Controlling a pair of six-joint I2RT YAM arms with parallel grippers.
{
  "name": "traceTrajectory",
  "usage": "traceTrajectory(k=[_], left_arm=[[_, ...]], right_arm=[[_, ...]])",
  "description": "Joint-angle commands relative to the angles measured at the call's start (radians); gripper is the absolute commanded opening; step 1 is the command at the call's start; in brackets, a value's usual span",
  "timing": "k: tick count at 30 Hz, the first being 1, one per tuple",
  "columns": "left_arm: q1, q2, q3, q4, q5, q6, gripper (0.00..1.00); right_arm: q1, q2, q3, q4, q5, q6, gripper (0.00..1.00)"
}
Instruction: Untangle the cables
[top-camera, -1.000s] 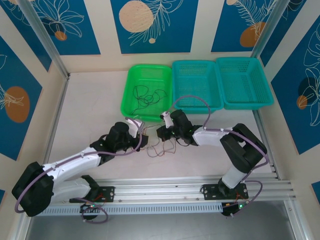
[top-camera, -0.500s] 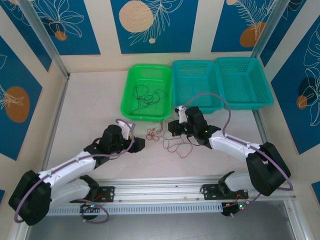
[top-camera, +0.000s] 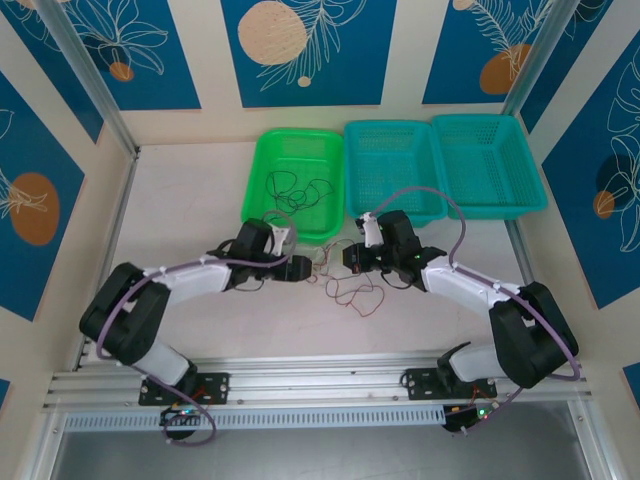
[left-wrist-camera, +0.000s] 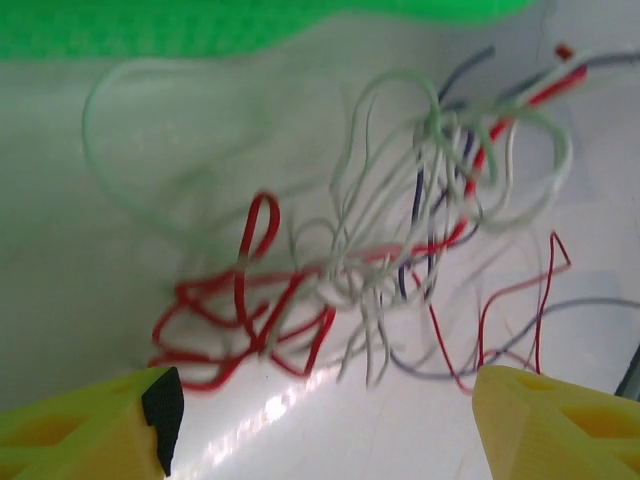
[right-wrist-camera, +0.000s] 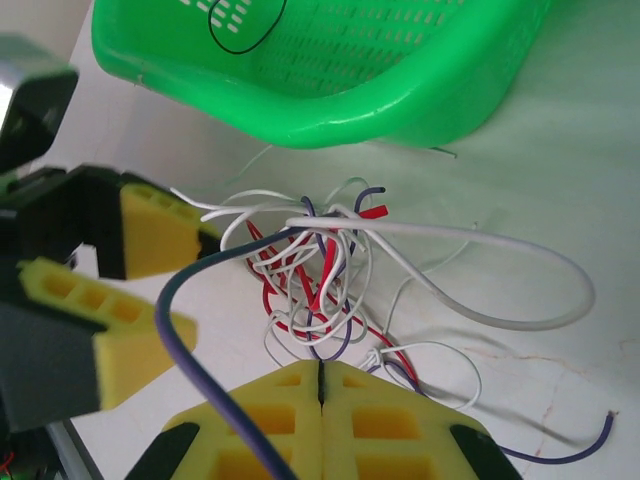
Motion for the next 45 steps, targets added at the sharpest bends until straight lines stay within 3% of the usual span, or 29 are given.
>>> traceTrajectory(k=[1, 8, 11, 18, 21, 26, 35, 45], left_arm=[[0.01, 0.07, 0.058, -0.072, -0.062, -0.001, 0.77], [0.008, 0.168, 0.097, -0.147, -0.155, -0.027, 0.74], [0.008, 0.195, 0.093, -0.125, -0.107, -0.018, 0.73], [-0.022, 0.255, 0.152, -0.26, -0.164, 0.053, 0.49], [-0.031, 0.257, 0.152, -0.293, -0.177, 0.078, 0.45], [-0.036, 0.203, 0.071, -0.249, -0.175, 0.088, 0.36], [-0.035, 0.105, 0.018, -0.141, -0.159, 0.104, 0.0], [-0.031, -0.116, -0.018, -0.1, -0.235, 0.16, 0.0]], right_arm=[[-0.005, 0.004, 0.043, -0.038, -0.041, -0.018, 0.0], [-0.005, 0.006, 0.053, -0.033, -0.035, 0.005, 0.0], [-0.005, 0.011, 0.055, -0.035, -0.029, 0.011, 0.0], [-0.004, 0.005, 0.056, -0.05, -0.004, 0.023, 0.0], [-0.003, 0.003, 0.058, -0.052, 0.005, 0.027, 0.0], [-0.005, 0.002, 0.054, -0.048, 0.016, 0.03, 0.0], [-0.006, -0.012, 0.053, -0.057, 0.02, 0.02, 0.0], [-0.015, -0.06, 0.025, -0.053, 0.029, 0.029, 0.0]])
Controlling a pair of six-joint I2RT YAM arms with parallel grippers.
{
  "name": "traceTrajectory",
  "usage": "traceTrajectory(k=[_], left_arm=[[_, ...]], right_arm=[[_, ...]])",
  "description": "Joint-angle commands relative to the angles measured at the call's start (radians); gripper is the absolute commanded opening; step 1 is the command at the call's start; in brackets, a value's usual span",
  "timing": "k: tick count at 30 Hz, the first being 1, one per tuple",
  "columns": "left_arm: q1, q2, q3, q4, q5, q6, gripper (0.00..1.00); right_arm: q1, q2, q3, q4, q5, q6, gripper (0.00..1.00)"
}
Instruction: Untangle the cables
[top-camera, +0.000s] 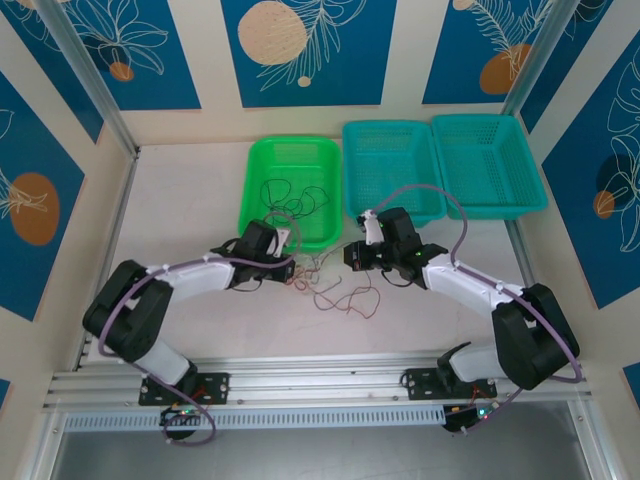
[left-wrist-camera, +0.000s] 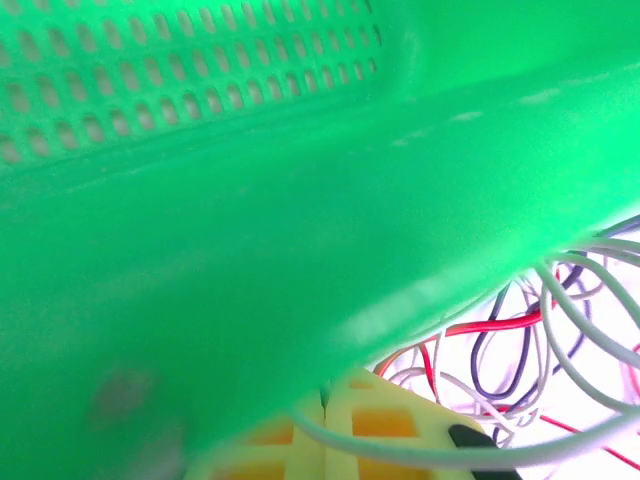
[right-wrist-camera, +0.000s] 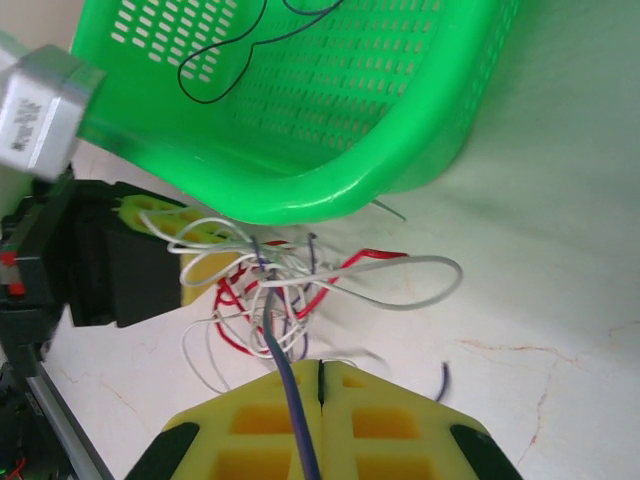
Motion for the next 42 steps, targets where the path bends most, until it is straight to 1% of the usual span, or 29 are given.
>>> traceTrajectory(k=[1, 3, 6, 8, 9, 11, 13, 16, 21, 26, 28, 31, 32, 34, 35, 37, 38, 40, 42], left_arm=[[-0.003, -0.119, -0.034, 0.01, -0.046, 0.052, 0.0], [-0.003, -0.166, -0.049, -0.005, -0.067, 0.061, 0.0], [-0.003, -0.222, -0.068, -0.079, -0.118, 0.067, 0.0], [-0.001, -0.253, -0.08, -0.148, -0.185, 0.062, 0.0], [-0.001, -0.266, -0.082, -0.201, -0.238, 0.053, 0.0], [0.008, -0.286, -0.081, -0.312, -0.345, 0.021, 0.0], [0.028, -0.313, -0.09, -0.4, -0.415, -0.009, 0.0], [0.059, -0.375, -0.13, -0.428, -0.441, -0.038, 0.0], [0.117, -0.459, -0.161, -0.483, -0.486, -0.081, 0.0], [0.207, -0.518, -0.177, -0.534, -0.499, -0.127, 0.0], [0.237, -0.526, -0.176, -0.55, -0.493, -0.137, 0.0], [0.246, -0.518, -0.174, -0.539, -0.459, -0.126, 0.0], [0.246, -0.518, -0.177, -0.513, -0.424, -0.111, 0.0], [0.243, -0.532, -0.194, -0.407, -0.31, -0.057, 0.0], [0.239, -0.547, -0.2, -0.369, -0.284, -0.047, 0.04], [0.237, -0.601, -0.208, -0.318, -0.279, -0.04, 0.2], [0.237, -0.625, -0.208, -0.303, -0.284, -0.035, 0.26], [0.238, -0.671, -0.199, -0.287, -0.282, -0.016, 0.44], [0.239, -0.697, -0.178, -0.294, -0.265, 0.009, 0.52]], right_arm=[[-0.01, -0.051, -0.006, -0.003, 0.017, 0.014, 0.0], [-0.018, -0.063, -0.013, -0.003, 0.028, 0.025, 0.0], [-0.035, -0.103, -0.042, -0.002, 0.082, 0.059, 0.0], [-0.054, -0.138, -0.065, -0.011, 0.135, 0.091, 0.0], [-0.069, -0.158, -0.08, -0.019, 0.171, 0.112, 0.0], [-0.105, -0.205, -0.106, -0.044, 0.238, 0.152, 0.0], [-0.156, -0.255, -0.136, -0.068, 0.287, 0.193, 0.0], [-0.22, -0.3, -0.159, -0.086, 0.279, 0.185, 0.0], [-0.29, -0.331, -0.133, -0.161, 0.301, 0.14, 0.0], [-0.432, -0.366, -0.078, -0.25, 0.343, 0.163, 0.0], [-0.491, -0.373, -0.034, -0.272, 0.308, 0.151, 0.0], [-0.521, -0.368, 0.031, -0.263, 0.184, 0.081, 0.0], [-0.52, -0.362, 0.049, -0.26, 0.131, 0.056, 0.0], [-0.503, -0.35, 0.088, -0.249, -0.026, 0.014, 0.0], [-0.493, -0.342, 0.103, -0.251, -0.075, 0.005, 0.0], [-0.47, -0.322, 0.146, -0.267, -0.162, -0.004, 0.0], [-0.459, -0.314, 0.163, -0.276, -0.189, -0.008, 0.0], [-0.44, -0.302, 0.201, -0.284, -0.243, -0.016, 0.0], [-0.421, -0.297, 0.238, -0.276, -0.283, -0.011, 0.0]])
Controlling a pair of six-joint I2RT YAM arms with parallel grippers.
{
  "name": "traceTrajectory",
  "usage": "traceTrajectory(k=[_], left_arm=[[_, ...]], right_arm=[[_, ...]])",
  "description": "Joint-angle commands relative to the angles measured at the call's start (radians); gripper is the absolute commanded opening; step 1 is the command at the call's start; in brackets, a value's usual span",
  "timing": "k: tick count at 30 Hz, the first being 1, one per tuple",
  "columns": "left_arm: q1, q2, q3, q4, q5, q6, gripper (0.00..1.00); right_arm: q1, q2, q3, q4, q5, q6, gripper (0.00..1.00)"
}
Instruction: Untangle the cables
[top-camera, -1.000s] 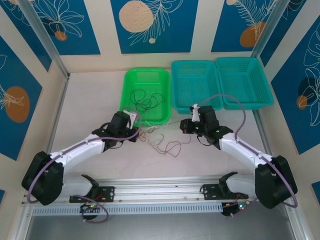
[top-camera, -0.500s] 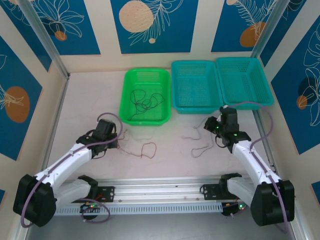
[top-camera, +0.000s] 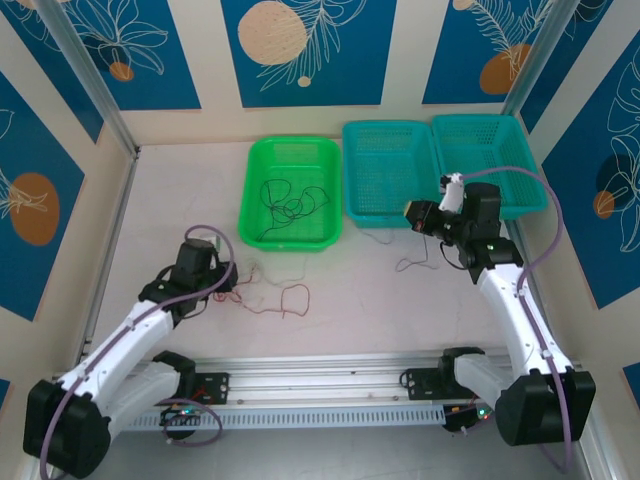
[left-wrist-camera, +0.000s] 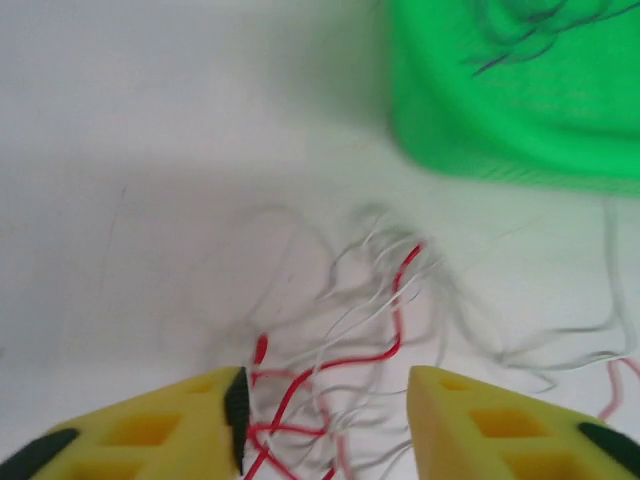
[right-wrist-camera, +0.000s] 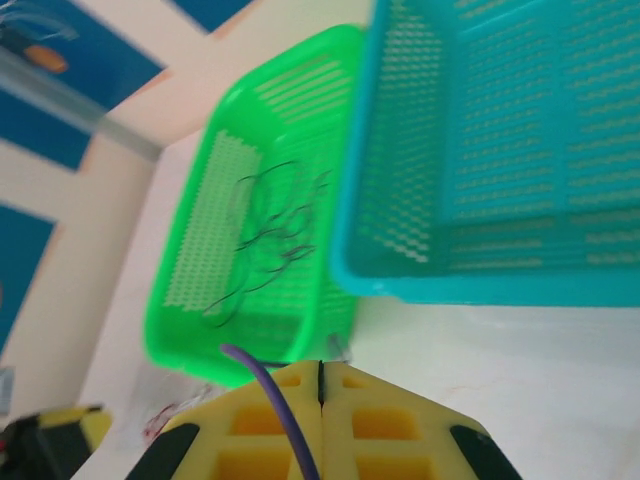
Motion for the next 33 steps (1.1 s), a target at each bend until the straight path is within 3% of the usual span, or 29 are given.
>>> traceTrajectory(k=[1, 6, 10, 14, 20, 23, 26, 27, 30, 33], left_arm=[[0.003, -0.043, 0.049, 0.041, 0.056, 0.058, 0.57], [0.002, -0.061, 0.168, -0.036, 0.061, 0.11, 0.7], [0.003, -0.053, 0.276, -0.056, 0.135, 0.146, 0.71], [0.001, -0.021, 0.379, -0.086, 0.246, 0.16, 0.71], [-0.001, -0.007, 0.433, -0.12, 0.322, 0.133, 0.71], [-0.002, -0.011, 0.435, -0.143, 0.31, 0.11, 0.71], [-0.002, -0.011, 0.449, -0.217, 0.217, 0.068, 0.71], [-0.002, -0.006, 0.455, -0.248, 0.174, 0.045, 0.71], [-0.001, 0.033, 0.477, -0.362, 0.074, -0.027, 0.72], [-0.002, 0.08, 0.485, -0.44, 0.043, -0.097, 0.72]], right_arm=[[0.033, 0.013, 0.086, -0.014, -0.168, -0.028, 0.0], [0.136, 0.102, 0.3, -0.017, -0.144, 0.019, 0.0], [0.247, 0.266, 0.53, -0.032, -0.028, 0.098, 0.0], [0.312, 0.45, 0.721, -0.001, -0.001, 0.158, 0.0], [0.387, 0.716, 0.891, 0.035, 0.038, 0.105, 0.0], [0.403, 0.835, 0.946, 0.014, 0.055, 0.11, 0.0], [0.422, 0.947, 0.993, -0.027, 0.069, 0.085, 0.0], [0.43, 0.99, 1.033, -0.069, 0.071, 0.066, 0.06], [0.462, 1.118, 1.265, -0.344, 0.201, 0.022, 0.48], [0.483, 1.16, 1.422, -0.512, 0.334, -0.032, 0.6]])
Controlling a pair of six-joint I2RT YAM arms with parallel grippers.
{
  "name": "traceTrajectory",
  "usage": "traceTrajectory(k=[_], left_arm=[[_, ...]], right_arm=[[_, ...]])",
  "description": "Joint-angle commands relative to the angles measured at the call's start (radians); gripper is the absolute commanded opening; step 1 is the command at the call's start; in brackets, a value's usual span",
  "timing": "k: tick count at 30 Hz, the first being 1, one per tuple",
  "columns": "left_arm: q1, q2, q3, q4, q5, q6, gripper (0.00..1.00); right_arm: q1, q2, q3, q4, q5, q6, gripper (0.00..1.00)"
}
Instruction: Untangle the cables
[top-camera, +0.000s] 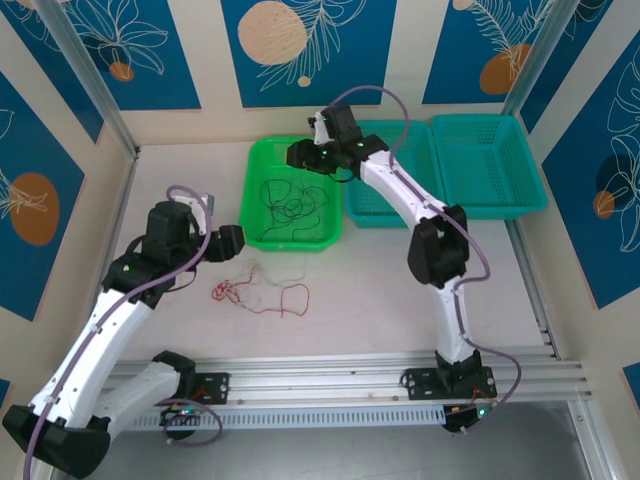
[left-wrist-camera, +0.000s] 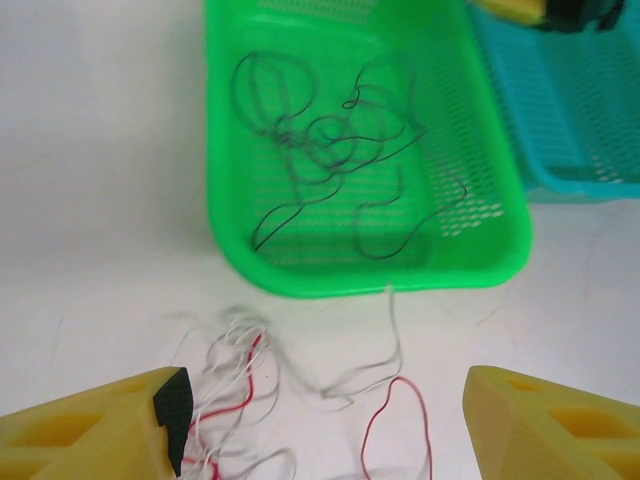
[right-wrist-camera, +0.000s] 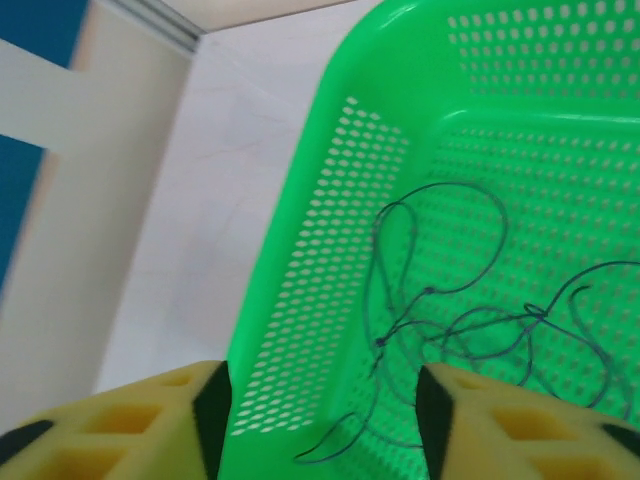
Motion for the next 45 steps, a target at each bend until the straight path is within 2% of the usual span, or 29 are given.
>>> traceTrajectory(k=[1, 6, 10, 16, 19, 22, 25, 28, 32, 38, 39, 43, 45], left_arm=[[0.001, 0.04, 0.017, -0.142, -0.093, -0.125, 0.73], [0.003, 0.059, -0.097, -0.097, -0.068, -0.227, 0.75], [0.004, 0.102, -0.215, -0.062, -0.056, -0.32, 0.77], [0.004, 0.115, -0.389, 0.075, -0.059, -0.413, 0.91], [0.007, 0.152, -0.446, 0.211, -0.021, -0.429, 0.95], [0.006, 0.222, -0.461, 0.292, 0.006, -0.439, 0.95], [0.007, 0.281, -0.461, 0.318, -0.003, -0.417, 0.85], [0.007, 0.339, -0.454, 0.326, 0.022, -0.377, 0.63], [0.006, 0.391, -0.443, 0.292, 0.074, -0.338, 0.43], [0.006, 0.302, -0.47, 0.275, 0.123, -0.294, 0.04], [0.006, 0.271, -0.477, 0.284, 0.145, -0.282, 0.0], [0.004, 0.149, -0.495, 0.339, 0.27, -0.234, 0.0], [0.004, 0.086, -0.492, 0.326, 0.291, -0.213, 0.0]], right_arm=[[0.025, -0.047, 0.131, -0.231, 0.163, -0.079, 0.61], [0.005, -0.237, -0.003, -0.223, 0.098, -0.109, 0.6], [0.009, -0.501, -0.312, -0.108, 0.024, -0.166, 0.6], [0.037, -0.874, -0.792, 0.091, 0.05, -0.188, 0.6], [0.04, -0.967, -0.923, 0.12, 0.062, -0.175, 0.6], [0.042, -1.0, -0.992, 0.117, 0.047, -0.164, 0.59], [0.052, -1.0, -1.05, 0.135, -0.011, -0.187, 0.6], [0.099, -0.992, -1.114, 0.174, -0.047, -0.261, 0.61], [0.185, -0.991, -1.205, 0.276, -0.032, -0.347, 0.62], [0.284, -0.958, -1.288, 0.421, -0.021, -0.466, 0.67], [0.296, -0.939, -1.296, 0.435, -0.029, -0.489, 0.68], [0.347, -0.859, -1.284, 0.438, -0.053, -0.569, 0.67], [0.366, -0.836, -1.289, 0.459, -0.043, -0.582, 0.67]])
